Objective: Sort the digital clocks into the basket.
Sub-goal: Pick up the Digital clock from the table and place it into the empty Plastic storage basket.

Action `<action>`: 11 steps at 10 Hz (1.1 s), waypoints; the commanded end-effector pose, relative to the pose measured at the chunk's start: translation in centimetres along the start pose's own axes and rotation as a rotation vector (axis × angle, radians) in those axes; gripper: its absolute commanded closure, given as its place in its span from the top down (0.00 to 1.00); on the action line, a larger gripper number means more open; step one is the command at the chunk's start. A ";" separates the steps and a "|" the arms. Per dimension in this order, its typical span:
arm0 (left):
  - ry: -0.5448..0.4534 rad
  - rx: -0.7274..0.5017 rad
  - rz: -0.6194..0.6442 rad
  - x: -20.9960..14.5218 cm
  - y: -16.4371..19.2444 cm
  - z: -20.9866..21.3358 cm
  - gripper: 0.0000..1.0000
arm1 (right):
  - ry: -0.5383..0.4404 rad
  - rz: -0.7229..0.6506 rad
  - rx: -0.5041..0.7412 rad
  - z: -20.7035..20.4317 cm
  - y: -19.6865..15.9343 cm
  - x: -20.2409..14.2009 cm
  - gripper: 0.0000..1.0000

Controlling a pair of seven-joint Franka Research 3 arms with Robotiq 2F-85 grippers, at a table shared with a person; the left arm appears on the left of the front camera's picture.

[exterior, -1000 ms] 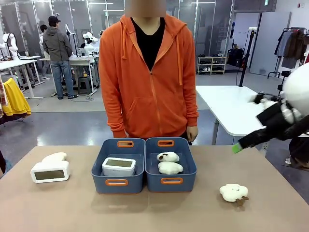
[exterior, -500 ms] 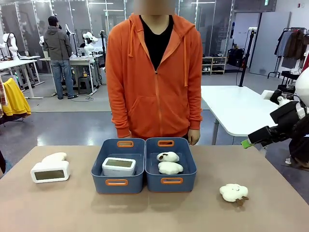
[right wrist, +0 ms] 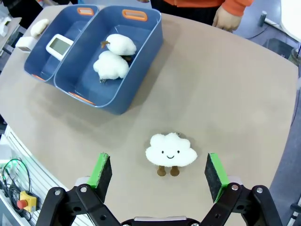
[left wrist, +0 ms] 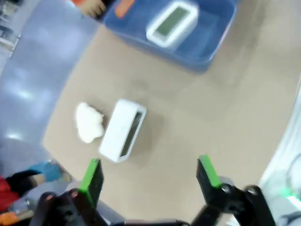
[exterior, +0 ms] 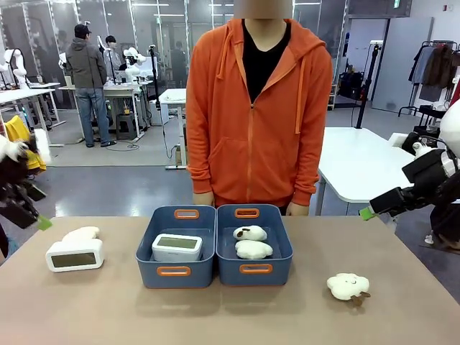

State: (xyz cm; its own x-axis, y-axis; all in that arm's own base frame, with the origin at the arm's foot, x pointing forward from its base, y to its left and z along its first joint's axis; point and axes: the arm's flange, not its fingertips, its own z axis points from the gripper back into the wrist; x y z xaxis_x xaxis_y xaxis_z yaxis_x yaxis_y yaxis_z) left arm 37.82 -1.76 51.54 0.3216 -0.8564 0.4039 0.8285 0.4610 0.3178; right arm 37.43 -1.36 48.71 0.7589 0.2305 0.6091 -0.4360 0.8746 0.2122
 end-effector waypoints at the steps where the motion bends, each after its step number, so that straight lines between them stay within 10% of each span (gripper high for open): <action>1: 0.135 0.092 -0.212 0.3 3.5 -2.8 1.00 | 0.004 0.017 0.000 0.1 0.0 0.0 1.00; 11: 0.283 -0.302 -0.100 0.6 7.0 -16.7 1.00 | 0.004 0.017 0.000 0.1 0.0 0.0 1.00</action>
State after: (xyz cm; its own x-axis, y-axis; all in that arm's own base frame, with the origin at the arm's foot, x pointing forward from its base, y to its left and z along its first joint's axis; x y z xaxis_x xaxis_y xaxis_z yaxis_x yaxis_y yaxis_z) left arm 50.93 -3.28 40.13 0.3339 -0.9381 0.0920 0.9379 0.3404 0.0671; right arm 37.42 -1.36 48.72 0.7584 0.2309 0.6096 -0.4365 0.8744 0.2118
